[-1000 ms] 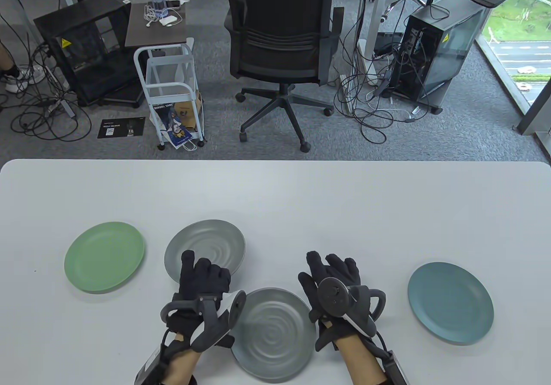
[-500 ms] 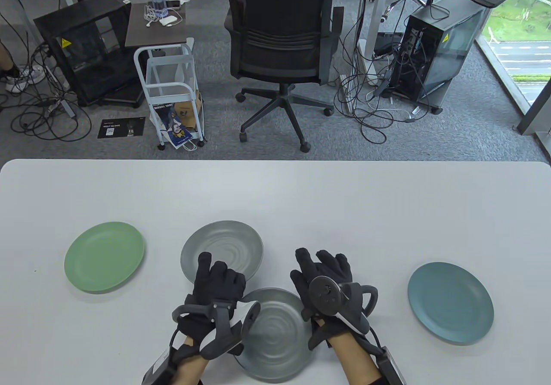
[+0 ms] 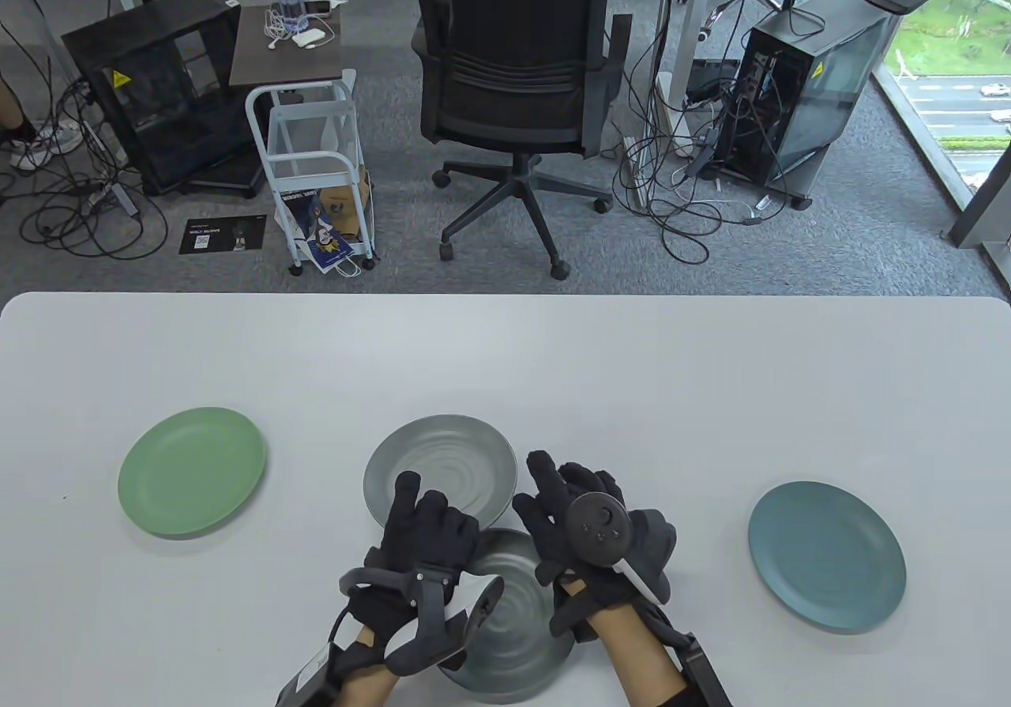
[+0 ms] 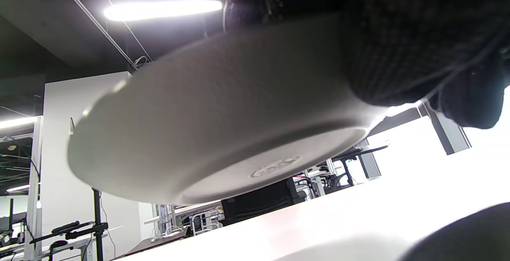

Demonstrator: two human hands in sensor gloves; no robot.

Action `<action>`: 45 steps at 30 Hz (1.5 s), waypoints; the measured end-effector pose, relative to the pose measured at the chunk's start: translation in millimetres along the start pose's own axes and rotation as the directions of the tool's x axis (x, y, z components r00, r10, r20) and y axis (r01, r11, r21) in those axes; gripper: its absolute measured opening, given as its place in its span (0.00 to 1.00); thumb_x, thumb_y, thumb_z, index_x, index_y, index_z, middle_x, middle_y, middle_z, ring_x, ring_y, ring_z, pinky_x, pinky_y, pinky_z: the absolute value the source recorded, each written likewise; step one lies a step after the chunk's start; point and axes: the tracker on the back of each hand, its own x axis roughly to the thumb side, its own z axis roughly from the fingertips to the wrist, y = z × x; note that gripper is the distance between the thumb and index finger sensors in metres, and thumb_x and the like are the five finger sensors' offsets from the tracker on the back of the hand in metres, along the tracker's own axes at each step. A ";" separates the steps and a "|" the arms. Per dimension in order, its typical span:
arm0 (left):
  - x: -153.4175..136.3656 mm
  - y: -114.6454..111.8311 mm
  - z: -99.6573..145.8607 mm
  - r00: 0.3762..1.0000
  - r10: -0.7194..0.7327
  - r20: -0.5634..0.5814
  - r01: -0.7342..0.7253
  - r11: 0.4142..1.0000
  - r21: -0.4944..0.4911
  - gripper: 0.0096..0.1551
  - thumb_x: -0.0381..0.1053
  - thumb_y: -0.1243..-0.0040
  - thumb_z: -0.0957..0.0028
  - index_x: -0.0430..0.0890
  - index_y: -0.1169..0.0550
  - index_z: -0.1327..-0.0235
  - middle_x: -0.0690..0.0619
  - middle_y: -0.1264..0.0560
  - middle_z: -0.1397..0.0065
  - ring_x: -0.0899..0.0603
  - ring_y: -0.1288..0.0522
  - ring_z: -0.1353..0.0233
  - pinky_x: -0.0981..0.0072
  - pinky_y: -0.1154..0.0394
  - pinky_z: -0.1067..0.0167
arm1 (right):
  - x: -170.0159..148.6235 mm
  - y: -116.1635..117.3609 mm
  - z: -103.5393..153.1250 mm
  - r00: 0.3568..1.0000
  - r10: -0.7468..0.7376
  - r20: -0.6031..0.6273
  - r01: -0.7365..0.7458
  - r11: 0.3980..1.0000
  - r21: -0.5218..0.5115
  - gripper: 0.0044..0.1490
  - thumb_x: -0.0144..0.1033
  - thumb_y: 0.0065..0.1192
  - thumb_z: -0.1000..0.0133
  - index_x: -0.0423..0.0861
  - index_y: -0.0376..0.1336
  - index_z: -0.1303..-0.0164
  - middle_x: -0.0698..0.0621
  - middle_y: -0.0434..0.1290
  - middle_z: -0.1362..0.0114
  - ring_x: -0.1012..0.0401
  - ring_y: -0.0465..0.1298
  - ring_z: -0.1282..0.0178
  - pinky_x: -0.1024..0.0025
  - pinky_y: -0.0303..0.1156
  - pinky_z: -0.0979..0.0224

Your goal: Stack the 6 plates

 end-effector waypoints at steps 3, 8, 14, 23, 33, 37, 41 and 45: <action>4.1 -0.3 1.7 1.000 -0.001 0.025 0.001 1.000 0.001 0.19 0.61 0.22 0.73 0.60 0.12 0.67 0.63 0.15 0.57 0.58 0.23 0.35 0.52 0.45 0.15 | -1.3 2.3 -1.2 0.998 -0.058 -0.034 0.059 0.998 0.020 0.40 0.65 0.53 0.42 0.55 0.56 0.23 0.60 0.82 0.42 0.56 0.68 0.22 0.47 0.55 0.17; 13.3 2.0 4.3 0.998 0.005 0.069 -0.006 1.000 0.016 0.19 0.61 0.22 0.73 0.60 0.12 0.68 0.63 0.15 0.57 0.58 0.23 0.35 0.52 0.45 0.15 | -6.8 7.4 -2.0 0.978 -0.176 -0.115 0.181 0.983 0.036 0.42 0.62 0.58 0.42 0.52 0.53 0.22 0.60 0.82 0.43 0.55 0.68 0.23 0.47 0.56 0.17; 17.3 -0.1 7.0 0.995 0.008 0.101 -0.010 1.000 0.020 0.19 0.61 0.21 0.73 0.60 0.12 0.68 0.63 0.15 0.57 0.58 0.24 0.35 0.52 0.45 0.15 | -13.4 12.4 -3.0 0.950 -0.234 -0.205 0.253 0.965 0.069 0.44 0.57 0.65 0.43 0.49 0.53 0.22 0.60 0.82 0.44 0.56 0.69 0.24 0.48 0.57 0.18; 22.9 3.5 9.8 0.990 0.010 0.139 -0.017 0.998 0.054 0.19 0.61 0.21 0.74 0.60 0.12 0.68 0.63 0.15 0.58 0.59 0.23 0.35 0.52 0.45 0.15 | -21.6 16.9 -0.1 0.900 -0.325 -0.290 0.351 0.935 0.041 0.40 0.52 0.66 0.42 0.46 0.57 0.25 0.60 0.83 0.47 0.57 0.71 0.26 0.49 0.56 0.19; 10.8 0.8 7.3 0.972 0.172 0.158 -0.165 0.985 -0.059 0.32 0.71 0.31 0.73 0.66 0.18 0.52 0.67 0.17 0.47 0.57 0.27 0.28 0.49 0.51 0.13 | -28.6 13.1 1.9 0.885 -0.343 -0.315 0.360 0.933 -0.005 0.35 0.45 0.67 0.42 0.46 0.60 0.28 0.57 0.84 0.48 0.58 0.71 0.29 0.49 0.55 0.19; -3.9 4.8 3.8 0.952 0.282 0.115 -0.275 0.958 -0.078 0.39 0.75 0.36 0.75 0.68 0.22 0.45 0.67 0.18 0.41 0.56 0.29 0.25 0.48 0.54 0.13 | -33.1 10.8 2.3 0.893 -0.325 -0.311 0.343 0.939 0.006 0.34 0.44 0.66 0.42 0.46 0.60 0.27 0.56 0.83 0.47 0.58 0.71 0.28 0.48 0.55 0.19; -36.4 8.0 -2.1 0.916 0.400 -0.024 -0.400 0.914 -0.072 0.39 0.75 0.37 0.73 0.67 0.22 0.43 0.66 0.19 0.39 0.56 0.31 0.23 0.48 0.56 0.12 | -40.4 10.4 2.9 0.889 -0.335 -0.314 0.363 0.931 0.035 0.33 0.42 0.64 0.42 0.46 0.59 0.27 0.55 0.83 0.47 0.57 0.70 0.28 0.48 0.54 0.19; -70.5 -2.6 -6.0 0.861 0.465 -0.207 -0.487 0.871 -0.066 0.37 0.74 0.38 0.70 0.66 0.23 0.43 0.66 0.19 0.37 0.55 0.32 0.22 0.49 0.58 0.12 | -45.3 7.0 3.4 0.899 -0.326 -0.294 0.358 0.932 0.061 0.32 0.42 0.63 0.41 0.46 0.60 0.27 0.55 0.83 0.46 0.57 0.69 0.27 0.47 0.53 0.18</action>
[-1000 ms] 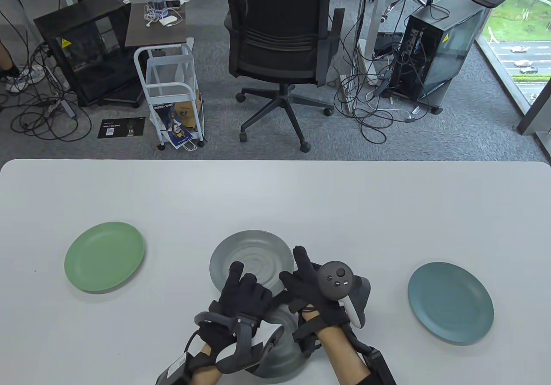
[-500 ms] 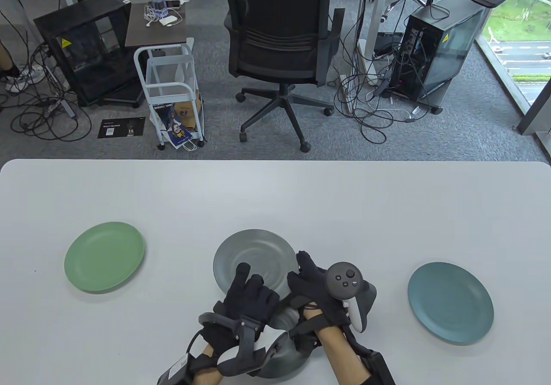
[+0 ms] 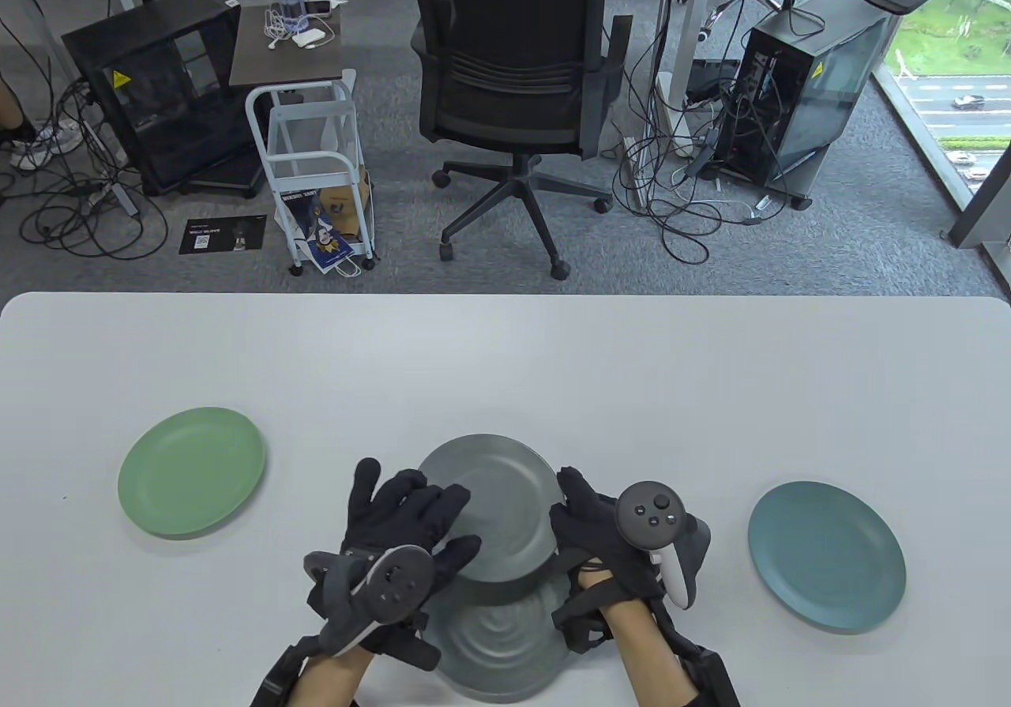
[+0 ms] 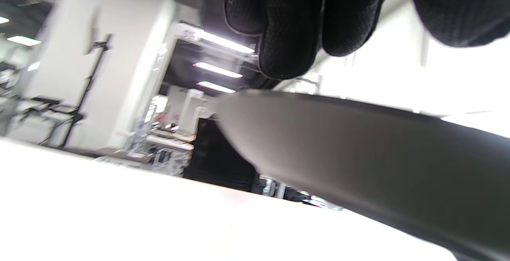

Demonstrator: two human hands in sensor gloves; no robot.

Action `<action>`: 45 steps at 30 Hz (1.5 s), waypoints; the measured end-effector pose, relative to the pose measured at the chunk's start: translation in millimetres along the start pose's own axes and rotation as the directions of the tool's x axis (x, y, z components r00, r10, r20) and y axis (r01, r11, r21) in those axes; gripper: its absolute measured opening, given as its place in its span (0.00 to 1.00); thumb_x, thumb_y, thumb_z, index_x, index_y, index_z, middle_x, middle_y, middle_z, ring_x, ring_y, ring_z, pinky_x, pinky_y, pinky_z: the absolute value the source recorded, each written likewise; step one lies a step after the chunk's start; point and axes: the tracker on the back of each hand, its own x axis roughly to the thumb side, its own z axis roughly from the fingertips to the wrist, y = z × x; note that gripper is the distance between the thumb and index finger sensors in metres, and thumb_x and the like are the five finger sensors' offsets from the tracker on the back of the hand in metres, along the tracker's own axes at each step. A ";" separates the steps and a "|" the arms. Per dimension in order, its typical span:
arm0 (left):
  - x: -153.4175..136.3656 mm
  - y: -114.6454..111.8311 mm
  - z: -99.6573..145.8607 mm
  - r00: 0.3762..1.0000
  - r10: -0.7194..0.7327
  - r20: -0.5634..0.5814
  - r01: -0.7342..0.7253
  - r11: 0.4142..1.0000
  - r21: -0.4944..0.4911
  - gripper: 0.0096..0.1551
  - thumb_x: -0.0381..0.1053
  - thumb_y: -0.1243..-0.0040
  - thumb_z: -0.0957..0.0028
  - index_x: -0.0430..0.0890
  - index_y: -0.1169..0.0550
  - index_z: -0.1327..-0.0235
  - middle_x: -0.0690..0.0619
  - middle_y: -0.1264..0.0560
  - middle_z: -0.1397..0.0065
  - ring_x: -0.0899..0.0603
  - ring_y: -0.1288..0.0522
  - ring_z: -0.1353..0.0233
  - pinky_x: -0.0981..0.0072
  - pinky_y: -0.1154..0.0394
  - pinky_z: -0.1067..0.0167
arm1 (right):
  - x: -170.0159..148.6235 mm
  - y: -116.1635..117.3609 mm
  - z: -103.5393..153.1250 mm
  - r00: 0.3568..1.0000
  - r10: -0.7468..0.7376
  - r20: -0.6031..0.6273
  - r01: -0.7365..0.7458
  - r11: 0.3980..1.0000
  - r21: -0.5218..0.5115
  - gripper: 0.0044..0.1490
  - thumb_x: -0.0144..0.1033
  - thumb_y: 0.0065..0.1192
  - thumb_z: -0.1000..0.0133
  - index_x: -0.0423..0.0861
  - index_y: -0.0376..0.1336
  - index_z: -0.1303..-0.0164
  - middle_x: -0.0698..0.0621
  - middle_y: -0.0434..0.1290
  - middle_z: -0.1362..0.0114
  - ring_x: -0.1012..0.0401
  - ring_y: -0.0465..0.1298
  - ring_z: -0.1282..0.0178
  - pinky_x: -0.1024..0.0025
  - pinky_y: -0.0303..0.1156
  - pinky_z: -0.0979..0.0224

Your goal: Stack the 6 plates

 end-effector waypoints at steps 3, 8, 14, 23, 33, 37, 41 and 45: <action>-28.0 -2.6 -5.7 0.988 0.043 -0.149 -0.048 0.998 -0.030 0.37 0.73 0.37 0.68 0.66 0.23 0.41 0.65 0.20 0.35 0.55 0.33 0.21 0.49 0.60 0.12 | -3.3 -2.2 -1.3 1.000 -0.003 0.020 0.002 1.000 0.027 0.32 0.41 0.63 0.41 0.47 0.60 0.27 0.55 0.83 0.45 0.56 0.69 0.27 0.47 0.53 0.18; -56.6 -4.3 -8.3 0.935 -0.001 -0.355 -0.006 1.000 -0.019 0.36 0.71 0.37 0.65 0.66 0.25 0.38 0.65 0.22 0.31 0.54 0.36 0.19 0.49 0.62 0.12 | -5.8 -3.4 -4.4 0.998 0.006 0.057 -0.010 0.997 0.071 0.30 0.40 0.62 0.41 0.48 0.60 0.27 0.54 0.82 0.45 0.56 0.68 0.26 0.47 0.52 0.18; -89.1 -10.0 -10.5 0.810 -0.222 -0.543 0.196 0.975 -0.106 0.38 0.69 0.37 0.62 0.67 0.29 0.34 0.66 0.27 0.25 0.53 0.39 0.17 0.49 0.63 0.13 | -5.2 -4.1 -5.3 0.994 0.014 0.105 -0.026 0.993 0.119 0.29 0.39 0.61 0.41 0.49 0.61 0.28 0.54 0.82 0.44 0.56 0.68 0.26 0.47 0.52 0.18; -141.1 -24.6 -10.8 0.628 -0.403 -0.666 0.234 0.914 -0.332 0.40 0.67 0.34 0.61 0.69 0.32 0.31 0.68 0.33 0.20 0.53 0.44 0.14 0.50 0.66 0.13 | -3.8 0.8 -7.0 0.980 0.030 0.199 -0.074 0.973 0.217 0.28 0.39 0.62 0.41 0.50 0.62 0.29 0.54 0.81 0.44 0.56 0.67 0.25 0.46 0.52 0.18; -181.6 -32.9 -17.3 0.466 -0.564 -0.682 0.227 0.821 -0.524 0.40 0.66 0.32 0.62 0.70 0.32 0.31 0.70 0.34 0.19 0.54 0.48 0.12 0.51 0.68 0.13 | 7.6 7.3 -0.4 0.928 0.246 0.280 -0.286 0.951 0.114 0.27 0.54 0.65 0.42 0.58 0.67 0.34 0.56 0.73 0.32 0.52 0.58 0.20 0.44 0.48 0.17; -195.9 -36.0 -18.1 0.444 -0.576 -0.687 0.218 0.812 -0.541 0.40 0.65 0.32 0.61 0.71 0.32 0.31 0.72 0.34 0.19 0.55 0.48 0.12 0.52 0.68 0.13 | 8.9 10.4 1.1 0.918 0.282 0.279 -0.317 0.944 0.088 0.27 0.53 0.63 0.42 0.58 0.67 0.33 0.56 0.73 0.32 0.52 0.58 0.19 0.44 0.48 0.17; -203.7 -40.2 -21.8 0.450 -0.591 -0.669 0.212 0.799 -0.563 0.37 0.64 0.32 0.61 0.76 0.31 0.34 0.74 0.35 0.19 0.56 0.50 0.11 0.52 0.70 0.13 | 4.0 10.3 -0.5 0.935 0.235 0.266 -0.269 0.958 0.098 0.27 0.53 0.63 0.42 0.57 0.67 0.33 0.56 0.74 0.33 0.52 0.59 0.20 0.44 0.49 0.17; -204.4 -42.8 -24.4 0.440 -0.611 -0.658 0.273 0.789 -0.550 0.31 0.61 0.31 0.59 0.74 0.26 0.38 0.73 0.29 0.24 0.57 0.45 0.13 0.53 0.67 0.12 | -0.4 14.3 -3.5 0.958 0.151 0.245 -0.191 0.971 0.146 0.27 0.53 0.63 0.42 0.56 0.66 0.33 0.55 0.74 0.33 0.51 0.60 0.20 0.44 0.49 0.17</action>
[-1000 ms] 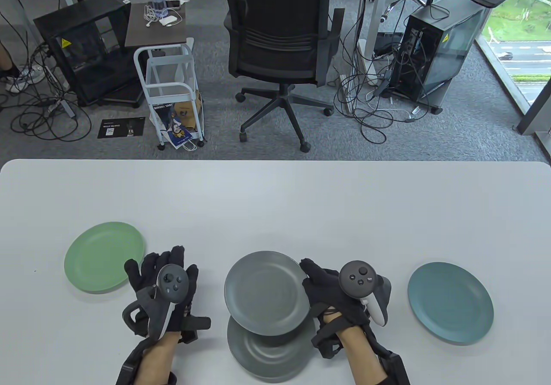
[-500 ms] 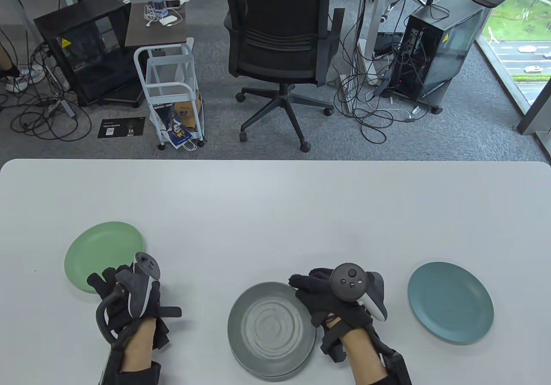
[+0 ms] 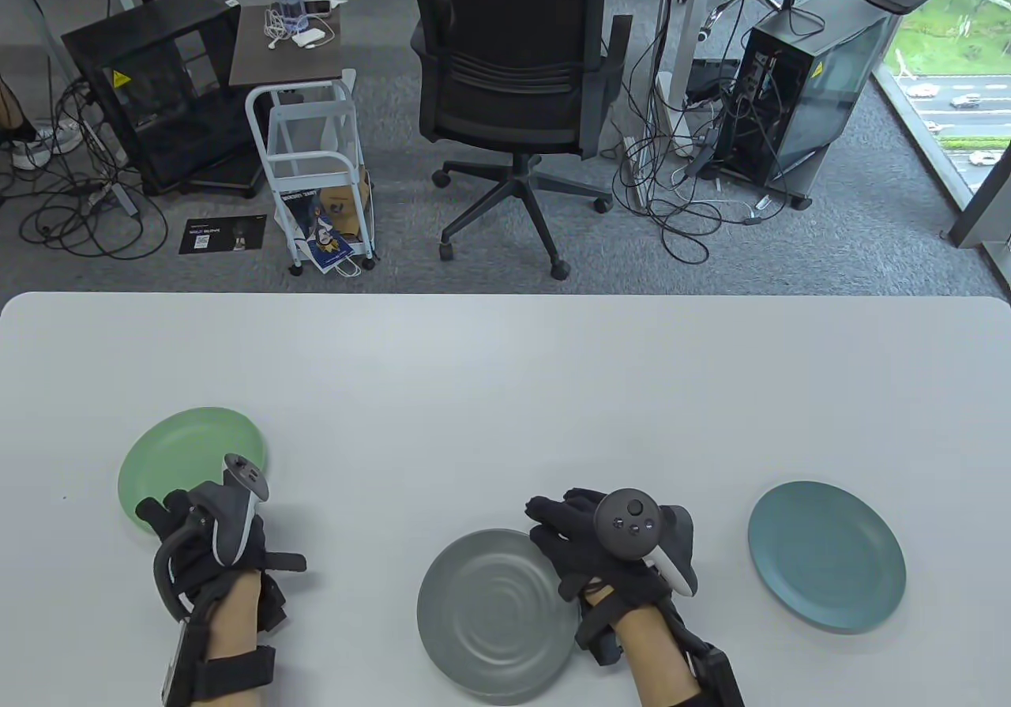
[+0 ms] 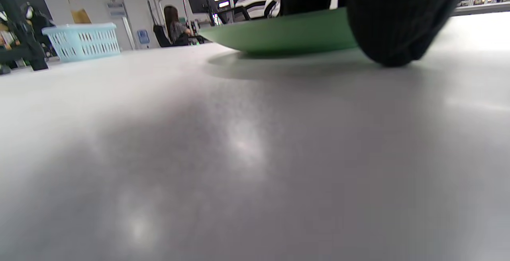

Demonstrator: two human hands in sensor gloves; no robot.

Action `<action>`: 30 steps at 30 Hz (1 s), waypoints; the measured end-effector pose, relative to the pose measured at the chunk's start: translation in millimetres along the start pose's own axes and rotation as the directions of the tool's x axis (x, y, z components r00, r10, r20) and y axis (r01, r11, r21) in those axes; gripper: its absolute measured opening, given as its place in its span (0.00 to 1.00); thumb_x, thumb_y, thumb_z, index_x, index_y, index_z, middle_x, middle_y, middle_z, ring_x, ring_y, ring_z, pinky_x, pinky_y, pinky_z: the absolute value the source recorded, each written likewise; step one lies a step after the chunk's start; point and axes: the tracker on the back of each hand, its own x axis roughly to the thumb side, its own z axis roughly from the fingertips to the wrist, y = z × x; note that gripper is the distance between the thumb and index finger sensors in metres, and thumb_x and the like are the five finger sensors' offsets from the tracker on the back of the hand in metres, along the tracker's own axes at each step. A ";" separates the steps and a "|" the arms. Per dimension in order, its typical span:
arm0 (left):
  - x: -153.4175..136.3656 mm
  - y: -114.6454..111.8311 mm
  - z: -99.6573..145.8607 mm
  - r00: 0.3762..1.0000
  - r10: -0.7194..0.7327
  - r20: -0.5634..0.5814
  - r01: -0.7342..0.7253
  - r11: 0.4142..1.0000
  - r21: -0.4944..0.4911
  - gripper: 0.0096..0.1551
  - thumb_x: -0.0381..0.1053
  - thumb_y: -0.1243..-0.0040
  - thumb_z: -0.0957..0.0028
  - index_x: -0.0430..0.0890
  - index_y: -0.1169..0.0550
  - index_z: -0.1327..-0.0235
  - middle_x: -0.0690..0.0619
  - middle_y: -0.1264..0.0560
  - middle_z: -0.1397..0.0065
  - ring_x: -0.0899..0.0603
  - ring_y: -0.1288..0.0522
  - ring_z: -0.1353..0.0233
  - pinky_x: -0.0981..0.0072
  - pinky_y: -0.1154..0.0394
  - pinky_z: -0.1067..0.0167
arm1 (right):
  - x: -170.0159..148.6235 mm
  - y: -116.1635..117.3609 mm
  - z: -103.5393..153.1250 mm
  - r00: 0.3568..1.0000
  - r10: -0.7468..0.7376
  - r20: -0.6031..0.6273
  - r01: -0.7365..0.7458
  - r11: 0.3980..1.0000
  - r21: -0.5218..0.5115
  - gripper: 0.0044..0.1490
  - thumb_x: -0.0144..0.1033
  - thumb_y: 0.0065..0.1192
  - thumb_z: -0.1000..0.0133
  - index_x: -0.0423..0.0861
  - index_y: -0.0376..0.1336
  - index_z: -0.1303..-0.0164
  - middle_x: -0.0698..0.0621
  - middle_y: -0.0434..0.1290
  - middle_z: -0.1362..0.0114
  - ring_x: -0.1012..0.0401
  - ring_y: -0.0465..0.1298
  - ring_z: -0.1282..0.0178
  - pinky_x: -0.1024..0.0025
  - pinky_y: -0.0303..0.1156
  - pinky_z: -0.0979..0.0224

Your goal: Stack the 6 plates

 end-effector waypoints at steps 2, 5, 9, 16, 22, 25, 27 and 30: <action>-1.5 -0.7 -2.2 1.000 0.021 -0.023 -0.020 0.999 0.032 0.27 0.59 0.31 0.58 0.74 0.23 0.42 0.73 0.26 0.27 0.58 0.42 0.14 0.53 0.66 0.11 | -1.0 0.3 -0.4 1.000 -0.015 -0.001 0.015 1.000 0.007 0.27 0.52 0.63 0.41 0.56 0.66 0.33 0.55 0.74 0.33 0.51 0.60 0.20 0.44 0.50 0.17; -2.4 -0.3 -4.0 0.999 0.026 -0.027 -0.024 0.997 0.068 0.24 0.58 0.29 0.59 0.72 0.20 0.47 0.73 0.22 0.31 0.59 0.38 0.16 0.53 0.64 0.11 | -1.8 0.4 -0.5 1.000 -0.017 -0.001 0.017 1.000 0.007 0.27 0.52 0.63 0.41 0.56 0.66 0.33 0.55 0.74 0.34 0.51 0.60 0.20 0.44 0.50 0.17; 0.4 -0.7 -3.8 1.000 0.008 -0.013 -0.006 0.994 0.111 0.21 0.57 0.27 0.59 0.70 0.17 0.50 0.72 0.20 0.35 0.60 0.34 0.19 0.53 0.62 0.10 | -1.7 -0.9 0.1 1.000 -0.029 -0.001 0.029 1.000 0.002 0.27 0.53 0.62 0.41 0.55 0.66 0.32 0.55 0.75 0.34 0.51 0.60 0.20 0.44 0.50 0.17; 2.3 5.8 3.2 0.997 0.078 0.004 -0.077 0.965 0.250 0.19 0.59 0.24 0.63 0.67 0.14 0.56 0.70 0.16 0.41 0.59 0.30 0.24 0.52 0.60 0.11 | 2.4 -10.5 6.0 0.999 -0.001 0.032 0.006 0.988 -0.157 0.26 0.53 0.62 0.41 0.56 0.68 0.34 0.56 0.77 0.36 0.53 0.63 0.21 0.45 0.52 0.17; 10.5 8.0 15.7 0.995 0.063 0.074 -0.084 0.938 0.336 0.18 0.60 0.21 0.68 0.64 0.12 0.63 0.67 0.15 0.48 0.60 0.28 0.27 0.52 0.57 0.10 | 14.4 -17.3 12.0 0.980 0.198 0.024 -0.185 0.947 -0.264 0.27 0.54 0.61 0.41 0.55 0.68 0.34 0.56 0.78 0.38 0.54 0.65 0.22 0.45 0.53 0.17; 14.2 9.1 20.7 0.992 0.066 0.104 -0.099 0.928 0.360 0.18 0.59 0.20 0.69 0.62 0.12 0.65 0.65 0.14 0.50 0.60 0.27 0.29 0.53 0.56 0.10 | 19.7 -19.2 14.3 0.963 0.271 0.004 -0.258 0.921 -0.294 0.28 0.56 0.60 0.41 0.55 0.68 0.34 0.56 0.79 0.39 0.54 0.67 0.23 0.46 0.54 0.18; 16.8 9.5 26.0 0.990 0.060 0.131 -0.106 0.917 0.384 0.18 0.59 0.19 0.70 0.62 0.11 0.66 0.65 0.14 0.51 0.60 0.26 0.30 0.53 0.54 0.11 | 24.4 -21.6 16.3 0.949 0.314 -0.011 -0.301 0.898 -0.322 0.29 0.57 0.60 0.42 0.54 0.68 0.34 0.56 0.81 0.40 0.54 0.68 0.24 0.46 0.55 0.18; 18.9 11.1 32.5 0.984 0.067 0.162 -0.128 0.908 0.398 0.17 0.59 0.19 0.71 0.61 0.11 0.67 0.64 0.14 0.52 0.59 0.26 0.30 0.52 0.54 0.11 | 28.8 -22.6 18.3 0.926 0.377 -0.030 -0.364 0.865 -0.345 0.30 0.58 0.59 0.42 0.54 0.68 0.33 0.56 0.82 0.40 0.54 0.69 0.24 0.46 0.55 0.18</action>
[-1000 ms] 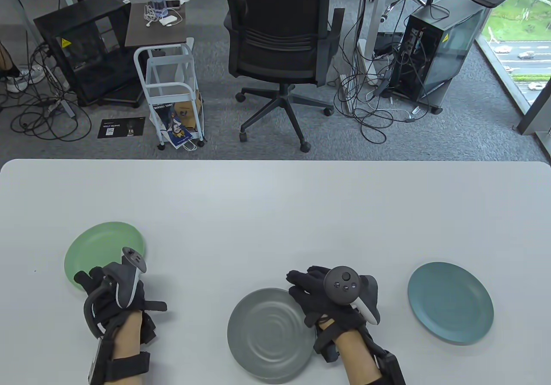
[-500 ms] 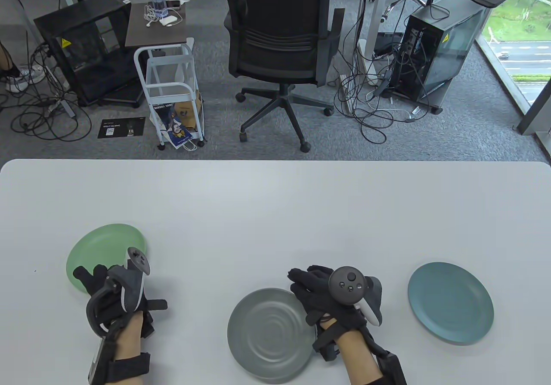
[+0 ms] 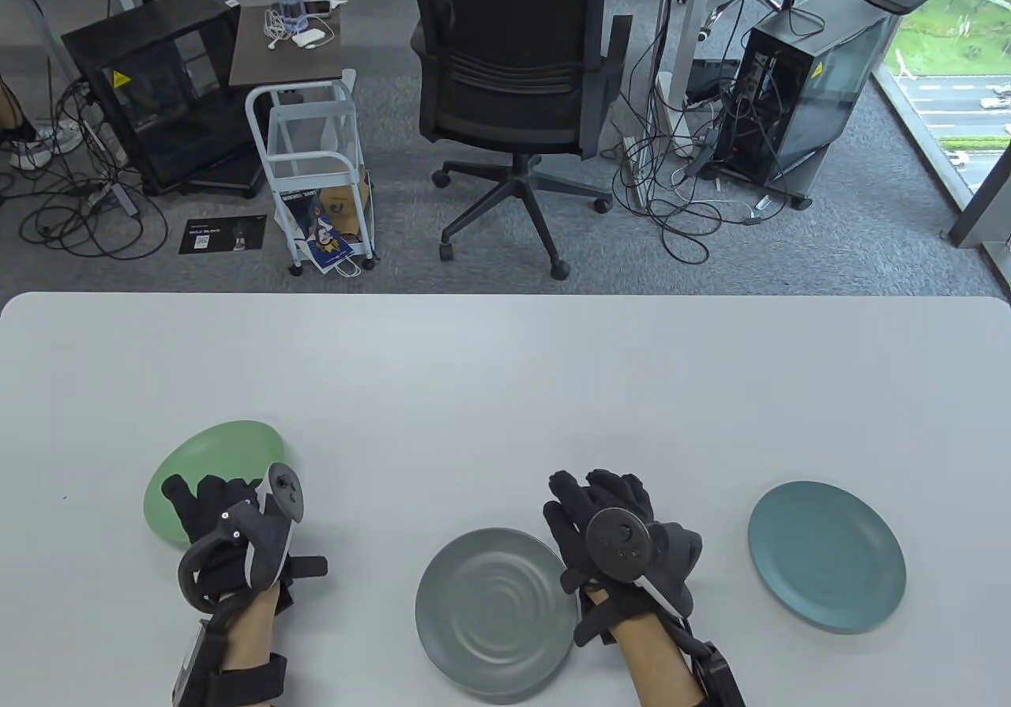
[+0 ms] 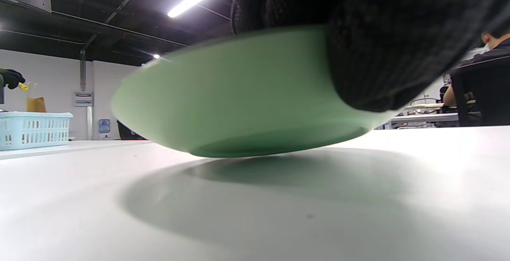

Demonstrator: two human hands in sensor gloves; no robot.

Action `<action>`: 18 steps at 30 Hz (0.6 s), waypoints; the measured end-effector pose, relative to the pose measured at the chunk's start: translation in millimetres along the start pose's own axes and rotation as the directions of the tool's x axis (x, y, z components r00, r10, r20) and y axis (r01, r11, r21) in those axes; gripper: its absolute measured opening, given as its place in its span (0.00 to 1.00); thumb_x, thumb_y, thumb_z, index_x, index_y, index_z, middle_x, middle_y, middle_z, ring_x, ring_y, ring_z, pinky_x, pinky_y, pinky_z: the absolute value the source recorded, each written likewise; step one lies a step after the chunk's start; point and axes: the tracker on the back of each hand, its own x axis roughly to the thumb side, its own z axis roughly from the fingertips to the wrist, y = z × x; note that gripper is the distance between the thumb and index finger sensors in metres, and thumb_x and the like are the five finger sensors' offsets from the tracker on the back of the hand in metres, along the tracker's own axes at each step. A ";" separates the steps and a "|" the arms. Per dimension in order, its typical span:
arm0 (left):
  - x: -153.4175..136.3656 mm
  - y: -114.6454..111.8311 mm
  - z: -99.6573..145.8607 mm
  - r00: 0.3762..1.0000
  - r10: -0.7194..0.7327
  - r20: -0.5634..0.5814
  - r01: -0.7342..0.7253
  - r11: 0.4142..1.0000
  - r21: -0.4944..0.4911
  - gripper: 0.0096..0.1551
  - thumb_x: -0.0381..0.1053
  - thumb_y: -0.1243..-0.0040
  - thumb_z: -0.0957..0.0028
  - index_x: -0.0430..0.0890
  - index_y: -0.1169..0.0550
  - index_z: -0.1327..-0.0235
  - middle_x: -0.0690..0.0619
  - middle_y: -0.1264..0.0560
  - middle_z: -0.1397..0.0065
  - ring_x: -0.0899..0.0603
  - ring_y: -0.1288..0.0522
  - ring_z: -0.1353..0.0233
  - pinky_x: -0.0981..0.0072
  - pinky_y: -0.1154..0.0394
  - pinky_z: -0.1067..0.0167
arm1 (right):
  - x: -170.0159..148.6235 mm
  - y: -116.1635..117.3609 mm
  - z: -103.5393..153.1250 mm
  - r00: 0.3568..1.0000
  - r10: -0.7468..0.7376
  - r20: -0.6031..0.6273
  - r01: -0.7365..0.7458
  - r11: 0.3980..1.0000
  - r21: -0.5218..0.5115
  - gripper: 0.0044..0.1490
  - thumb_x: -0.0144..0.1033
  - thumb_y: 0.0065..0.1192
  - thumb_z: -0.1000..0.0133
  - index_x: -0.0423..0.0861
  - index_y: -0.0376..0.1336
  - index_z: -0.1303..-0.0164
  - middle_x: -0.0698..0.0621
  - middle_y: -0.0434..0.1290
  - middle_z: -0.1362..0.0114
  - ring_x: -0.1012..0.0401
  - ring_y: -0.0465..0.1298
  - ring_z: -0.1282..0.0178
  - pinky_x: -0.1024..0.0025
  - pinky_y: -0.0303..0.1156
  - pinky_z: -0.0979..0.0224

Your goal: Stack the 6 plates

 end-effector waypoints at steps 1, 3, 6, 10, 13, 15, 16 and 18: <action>1.0 1.2 1.1 1.000 0.003 0.006 -0.003 1.000 0.007 0.17 0.59 0.19 0.71 0.61 0.11 0.67 0.64 0.14 0.53 0.59 0.26 0.31 0.52 0.54 0.11 | 0.4 -0.3 0.1 1.000 0.014 0.002 -0.014 1.000 -0.006 0.31 0.59 0.59 0.42 0.54 0.67 0.33 0.56 0.82 0.40 0.55 0.69 0.25 0.46 0.56 0.18; 3.7 4.3 4.7 1.000 0.016 0.024 -0.016 1.000 0.023 0.17 0.59 0.19 0.71 0.60 0.11 0.67 0.63 0.14 0.53 0.59 0.26 0.31 0.52 0.53 0.11 | 0.5 -0.5 0.1 1.000 0.025 0.000 -0.025 1.000 -0.008 0.31 0.59 0.58 0.42 0.54 0.67 0.33 0.56 0.83 0.42 0.55 0.70 0.25 0.47 0.56 0.18; 10.6 9.5 13.3 0.997 0.025 0.074 -0.030 0.997 0.065 0.17 0.59 0.19 0.72 0.60 0.11 0.68 0.63 0.14 0.54 0.59 0.25 0.32 0.52 0.52 0.12 | -0.2 -0.9 0.3 1.000 0.030 -0.010 -0.030 0.999 -0.010 0.31 0.59 0.58 0.42 0.54 0.68 0.33 0.56 0.83 0.44 0.55 0.70 0.26 0.47 0.56 0.18; 21.9 17.0 26.2 0.989 0.033 0.143 -0.048 0.993 0.104 0.17 0.59 0.19 0.73 0.60 0.11 0.69 0.63 0.14 0.55 0.59 0.25 0.32 0.51 0.51 0.13 | -1.4 -0.5 0.1 0.999 0.045 -0.016 -0.045 0.999 -0.008 0.31 0.59 0.58 0.42 0.54 0.67 0.33 0.57 0.83 0.46 0.55 0.71 0.26 0.47 0.56 0.18; 28.7 27.0 36.6 0.980 0.073 0.186 -0.095 0.989 0.114 0.17 0.59 0.19 0.73 0.60 0.11 0.70 0.63 0.14 0.55 0.59 0.24 0.33 0.50 0.51 0.13 | -4.6 -4.6 0.5 0.999 0.048 -0.023 -0.048 0.999 -0.015 0.31 0.59 0.58 0.42 0.54 0.67 0.33 0.57 0.83 0.48 0.55 0.71 0.27 0.47 0.57 0.18; 34.8 34.1 43.9 0.971 0.090 0.221 -0.120 0.985 0.123 0.17 0.59 0.19 0.73 0.60 0.11 0.70 0.63 0.14 0.55 0.59 0.24 0.33 0.50 0.51 0.13 | -7.1 -7.0 0.3 0.998 0.050 -0.037 -0.051 0.998 -0.028 0.31 0.60 0.58 0.42 0.54 0.67 0.33 0.58 0.83 0.49 0.55 0.71 0.27 0.47 0.57 0.18; 38.4 38.1 47.3 0.967 0.088 0.240 -0.124 0.983 0.138 0.17 0.59 0.19 0.73 0.60 0.11 0.70 0.63 0.14 0.55 0.59 0.24 0.33 0.50 0.51 0.13 | -8.3 -7.4 -0.1 0.998 0.047 -0.045 -0.048 0.998 -0.029 0.31 0.60 0.57 0.41 0.54 0.67 0.33 0.58 0.83 0.49 0.55 0.71 0.27 0.47 0.57 0.18; 44.8 43.5 54.0 0.957 0.094 0.274 -0.140 0.979 0.151 0.17 0.59 0.19 0.73 0.60 0.11 0.70 0.63 0.14 0.55 0.59 0.24 0.33 0.50 0.50 0.13 | -10.1 -6.1 -0.7 0.998 0.035 -0.055 -0.037 0.999 -0.022 0.31 0.60 0.58 0.42 0.54 0.67 0.33 0.58 0.83 0.49 0.55 0.71 0.27 0.47 0.57 0.18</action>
